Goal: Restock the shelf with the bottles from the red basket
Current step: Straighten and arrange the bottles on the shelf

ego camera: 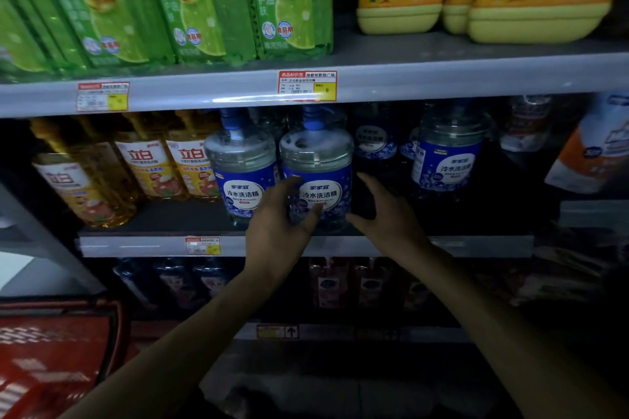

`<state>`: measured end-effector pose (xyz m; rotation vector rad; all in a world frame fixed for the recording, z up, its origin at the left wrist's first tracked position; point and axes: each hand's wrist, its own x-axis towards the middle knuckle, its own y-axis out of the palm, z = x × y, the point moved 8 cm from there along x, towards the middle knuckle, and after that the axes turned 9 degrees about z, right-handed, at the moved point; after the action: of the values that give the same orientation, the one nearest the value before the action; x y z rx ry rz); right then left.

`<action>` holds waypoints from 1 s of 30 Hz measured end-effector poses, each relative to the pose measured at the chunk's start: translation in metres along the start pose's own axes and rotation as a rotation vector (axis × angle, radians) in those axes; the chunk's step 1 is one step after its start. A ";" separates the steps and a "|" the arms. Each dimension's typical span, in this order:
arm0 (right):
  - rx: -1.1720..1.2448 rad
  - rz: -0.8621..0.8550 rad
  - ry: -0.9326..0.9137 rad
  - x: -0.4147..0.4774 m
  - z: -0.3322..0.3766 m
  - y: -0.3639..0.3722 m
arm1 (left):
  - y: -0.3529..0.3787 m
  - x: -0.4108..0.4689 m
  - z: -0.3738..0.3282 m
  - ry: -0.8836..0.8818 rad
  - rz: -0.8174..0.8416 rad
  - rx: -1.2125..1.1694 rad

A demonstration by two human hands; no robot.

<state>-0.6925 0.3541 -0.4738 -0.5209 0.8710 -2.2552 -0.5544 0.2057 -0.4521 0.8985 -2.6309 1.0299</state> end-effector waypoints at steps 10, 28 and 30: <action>0.121 -0.142 0.089 -0.016 -0.024 -0.042 | 0.070 0.001 -0.054 0.095 0.123 0.106; 0.530 -0.205 0.145 0.061 -0.097 -0.024 | 0.182 0.091 -0.009 -0.172 -0.030 -0.498; 0.577 -0.215 0.145 0.072 -0.104 -0.019 | 0.191 0.101 -0.004 -0.203 -0.042 -0.556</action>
<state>-0.8100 0.3603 -0.5246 -0.1900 0.2015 -2.6142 -0.7493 0.2704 -0.5186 0.9458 -2.8102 0.1688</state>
